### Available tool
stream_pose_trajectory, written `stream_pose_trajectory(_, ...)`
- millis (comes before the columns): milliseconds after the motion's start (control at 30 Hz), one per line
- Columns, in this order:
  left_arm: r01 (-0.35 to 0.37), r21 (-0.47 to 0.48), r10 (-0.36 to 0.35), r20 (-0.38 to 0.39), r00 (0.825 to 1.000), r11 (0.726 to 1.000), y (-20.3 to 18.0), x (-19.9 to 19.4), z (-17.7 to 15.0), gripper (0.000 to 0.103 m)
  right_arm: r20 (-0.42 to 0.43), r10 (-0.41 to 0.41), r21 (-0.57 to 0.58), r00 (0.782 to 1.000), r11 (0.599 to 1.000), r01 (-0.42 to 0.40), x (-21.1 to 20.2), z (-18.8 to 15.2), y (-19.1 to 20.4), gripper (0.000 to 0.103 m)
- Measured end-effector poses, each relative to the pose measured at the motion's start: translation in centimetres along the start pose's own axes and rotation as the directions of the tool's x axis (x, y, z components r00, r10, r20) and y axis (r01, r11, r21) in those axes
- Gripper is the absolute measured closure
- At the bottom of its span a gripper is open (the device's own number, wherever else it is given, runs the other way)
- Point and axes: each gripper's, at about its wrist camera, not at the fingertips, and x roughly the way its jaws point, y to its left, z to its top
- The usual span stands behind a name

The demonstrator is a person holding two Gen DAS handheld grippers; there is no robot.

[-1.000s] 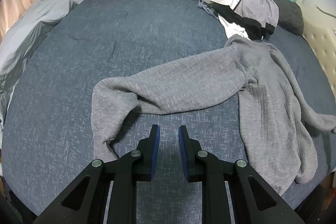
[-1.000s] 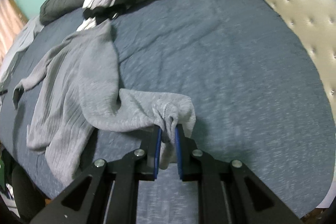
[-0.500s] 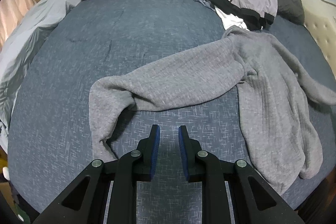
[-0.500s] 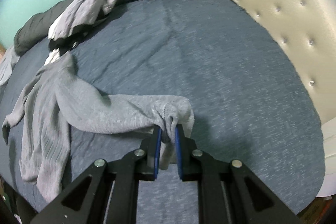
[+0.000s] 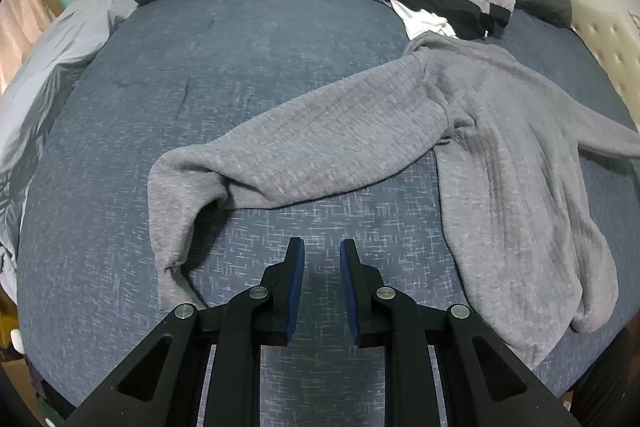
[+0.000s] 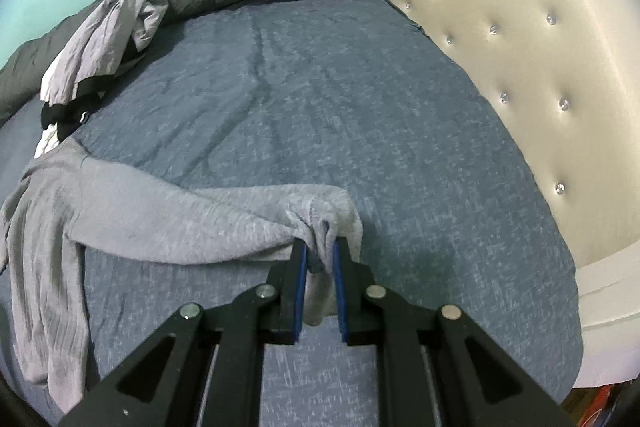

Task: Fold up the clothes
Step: 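Pull the held cuff outward with the right tool, stretching the sleeve flat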

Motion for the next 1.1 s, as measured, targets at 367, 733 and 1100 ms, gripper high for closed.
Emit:
stream_pose_trajectory(367,0.041,0.008,-0.041,-0.023,0.999,0.999,-1.6,1.1,0.1,0.083,-0.102,-0.045,-0.004,0.994,0.999,0.044,6.4,-1.3,0.1,0.090)
stream_pose_trajectory(733,0.069,0.024,-0.068,-0.039,0.997,0.997,-3.1,2.0,-0.5,0.083,-0.031,-0.059,0.036,0.998,0.998,0.060,5.1,-3.3,-0.5,0.055)
stream_pose_trajectory(1100,0.153,0.040,-0.150,-0.060,0.987,0.987,-5.7,1.6,-2.4,0.083,-0.097,0.269,-0.073,0.958,0.958,-0.276,1.3,-8.9,7.7,0.055)
